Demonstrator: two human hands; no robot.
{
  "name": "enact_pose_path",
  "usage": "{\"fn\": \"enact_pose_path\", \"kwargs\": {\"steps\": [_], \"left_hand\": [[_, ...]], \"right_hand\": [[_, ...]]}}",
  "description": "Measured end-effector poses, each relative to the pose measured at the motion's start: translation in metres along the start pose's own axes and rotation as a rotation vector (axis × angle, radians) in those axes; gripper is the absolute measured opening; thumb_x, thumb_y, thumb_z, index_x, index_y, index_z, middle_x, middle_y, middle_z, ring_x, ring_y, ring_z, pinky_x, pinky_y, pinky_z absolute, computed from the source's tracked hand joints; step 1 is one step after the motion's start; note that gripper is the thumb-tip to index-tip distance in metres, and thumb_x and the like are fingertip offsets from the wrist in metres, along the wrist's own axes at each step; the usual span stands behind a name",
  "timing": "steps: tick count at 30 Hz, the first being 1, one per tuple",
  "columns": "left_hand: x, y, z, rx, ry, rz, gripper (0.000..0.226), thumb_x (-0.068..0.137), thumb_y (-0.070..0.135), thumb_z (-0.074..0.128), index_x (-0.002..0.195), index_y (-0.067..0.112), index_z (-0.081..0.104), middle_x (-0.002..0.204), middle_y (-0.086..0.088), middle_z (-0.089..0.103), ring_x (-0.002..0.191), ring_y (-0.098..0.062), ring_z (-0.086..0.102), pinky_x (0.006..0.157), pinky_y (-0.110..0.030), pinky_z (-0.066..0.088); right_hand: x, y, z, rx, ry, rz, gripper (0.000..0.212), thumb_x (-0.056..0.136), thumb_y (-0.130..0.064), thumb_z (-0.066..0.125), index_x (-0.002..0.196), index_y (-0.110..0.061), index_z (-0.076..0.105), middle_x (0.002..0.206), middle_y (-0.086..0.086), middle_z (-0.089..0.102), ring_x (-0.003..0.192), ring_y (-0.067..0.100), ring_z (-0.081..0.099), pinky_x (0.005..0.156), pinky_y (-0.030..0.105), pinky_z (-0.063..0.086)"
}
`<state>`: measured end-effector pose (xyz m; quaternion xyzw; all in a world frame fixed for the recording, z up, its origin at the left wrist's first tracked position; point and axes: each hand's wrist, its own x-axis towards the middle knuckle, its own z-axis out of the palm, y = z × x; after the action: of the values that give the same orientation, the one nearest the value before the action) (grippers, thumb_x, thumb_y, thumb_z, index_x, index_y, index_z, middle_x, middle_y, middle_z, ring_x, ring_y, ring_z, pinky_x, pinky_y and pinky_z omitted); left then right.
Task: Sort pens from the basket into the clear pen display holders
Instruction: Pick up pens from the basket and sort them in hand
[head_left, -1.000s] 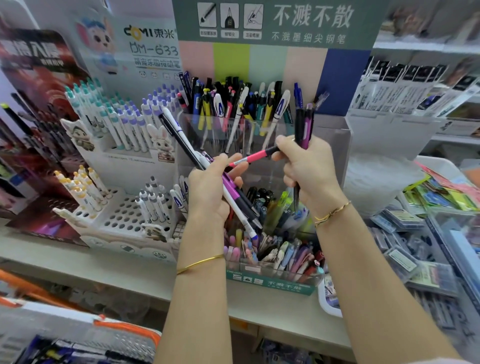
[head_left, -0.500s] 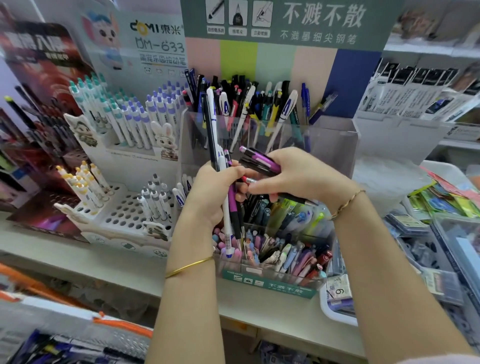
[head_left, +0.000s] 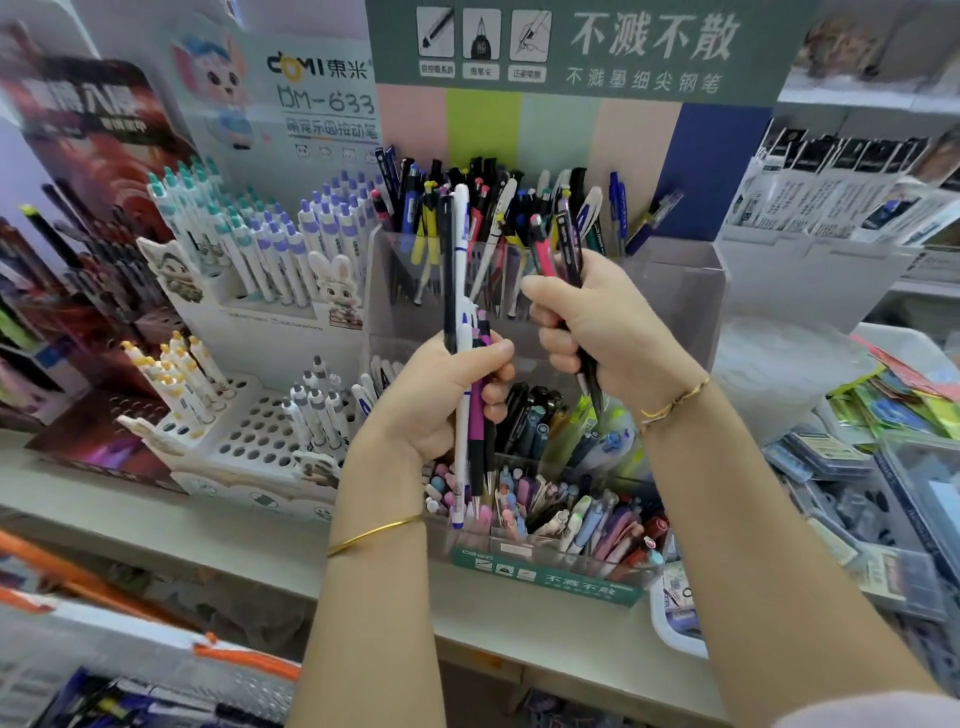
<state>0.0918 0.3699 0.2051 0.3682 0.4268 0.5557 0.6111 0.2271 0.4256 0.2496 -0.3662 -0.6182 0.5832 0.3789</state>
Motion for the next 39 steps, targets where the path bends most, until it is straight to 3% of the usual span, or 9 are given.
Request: {"fn": "enact_pose_path", "kwargs": {"steps": [5, 10, 13, 16, 20, 29, 34, 36, 39], "left_hand": [[-0.003, 0.002, 0.006, 0.157, -0.125, -0.049, 0.015, 0.096, 0.0, 0.049, 0.084, 0.008, 0.048, 0.061, -0.002, 0.05, 0.046, -0.011, 0.041, 0.045, -0.021, 0.036], [-0.002, 0.001, 0.011, 0.321, -0.045, -0.001, 0.012, 0.094, -0.002, 0.052, 0.09, 0.009, 0.052, 0.061, -0.003, 0.048, 0.047, -0.012, 0.041, 0.044, -0.023, 0.037], [-0.003, 0.0, 0.015, 0.407, -0.027, 0.0, 0.011, 0.092, -0.002, 0.052, 0.088, 0.009, 0.052, 0.062, -0.004, 0.048, 0.049, -0.014, 0.039, 0.046, -0.025, 0.034], [-0.003, 0.0, 0.021, 0.409, -0.028, 0.003, 0.018, 0.091, -0.005, 0.049, 0.08, 0.01, 0.048, 0.062, -0.006, 0.047, 0.048, -0.013, 0.037, 0.046, -0.026, 0.032], [-0.005, -0.004, 0.018, 0.424, -0.032, -0.023, 0.017, 0.094, -0.002, 0.05, 0.08, 0.008, 0.048, 0.062, -0.004, 0.05, 0.047, -0.012, 0.04, 0.044, -0.023, 0.035], [-0.004, -0.004, 0.009, -0.036, 0.169, 0.024, 0.017, 0.099, 0.007, 0.05, 0.082, 0.009, 0.046, 0.065, -0.003, 0.049, 0.047, -0.009, 0.045, 0.044, -0.021, 0.041], [0.003, 0.0, 0.002, -0.457, 0.311, 0.054, 0.021, 0.099, 0.011, 0.05, 0.079, 0.009, 0.045, 0.062, 0.0, 0.047, 0.045, -0.008, 0.043, 0.043, -0.02, 0.041], [0.004, 0.001, -0.002, -0.584, 0.344, 0.052, 0.023, 0.1, 0.014, 0.05, 0.078, 0.009, 0.044, 0.059, 0.001, 0.046, 0.043, -0.008, 0.042, 0.042, -0.02, 0.04], [0.005, 0.002, -0.006, -0.706, 0.38, 0.058, 0.027, 0.1, 0.018, 0.049, 0.075, 0.01, 0.045, 0.057, 0.002, 0.045, 0.042, -0.008, 0.042, 0.042, -0.019, 0.04]], "right_hand": [[0.009, -0.003, 0.008, 0.092, 0.079, -0.023, 0.02, 0.089, -0.015, 0.066, 0.078, -0.013, 0.049, 0.06, -0.001, 0.038, 0.037, 0.007, 0.028, 0.034, 0.018, 0.024], [0.008, 0.0, 0.019, 0.076, 0.092, -0.029, 0.03, 0.082, -0.02, 0.074, 0.071, -0.014, 0.047, 0.052, -0.003, 0.039, 0.035, 0.008, 0.032, 0.033, 0.018, 0.027], [0.01, 0.001, 0.02, -0.033, 0.195, -0.058, 0.028, 0.083, -0.008, 0.07, 0.067, -0.012, 0.047, 0.051, -0.002, 0.042, 0.031, 0.003, 0.036, 0.033, 0.017, 0.029], [0.013, 0.003, 0.026, -0.137, 0.318, -0.111, 0.017, 0.083, -0.006, 0.06, 0.071, -0.008, 0.048, 0.061, 0.009, 0.047, 0.04, 0.011, 0.039, 0.038, 0.021, 0.033], [0.016, -0.005, 0.012, -0.029, 0.538, -0.168, 0.021, 0.085, -0.004, 0.053, 0.068, -0.013, 0.045, 0.058, 0.002, 0.049, 0.038, 0.011, 0.037, 0.038, 0.022, 0.031], [0.001, 0.007, -0.004, 0.075, 0.412, -0.06, 0.011, 0.094, -0.007, 0.047, 0.084, -0.006, 0.051, 0.047, -0.003, 0.061, 0.036, 0.009, 0.046, 0.038, 0.021, 0.038], [-0.004, 0.016, -0.003, 0.065, 0.239, 0.012, 0.005, 0.093, -0.003, 0.042, 0.093, -0.006, 0.045, 0.05, -0.001, 0.053, 0.05, 0.02, 0.062, 0.07, 0.043, 0.059], [-0.009, 0.016, -0.002, 0.109, 0.198, 0.053, 0.016, 0.093, 0.001, 0.041, 0.09, -0.014, 0.039, 0.056, 0.0, 0.045, 0.042, 0.017, 0.054, 0.059, 0.041, 0.059], [-0.016, 0.015, -0.004, 0.028, 0.085, 0.054, 0.019, 0.092, 0.002, 0.045, 0.086, -0.013, 0.035, 0.063, 0.003, 0.037, 0.04, 0.012, 0.032, 0.041, 0.025, 0.04]]}}
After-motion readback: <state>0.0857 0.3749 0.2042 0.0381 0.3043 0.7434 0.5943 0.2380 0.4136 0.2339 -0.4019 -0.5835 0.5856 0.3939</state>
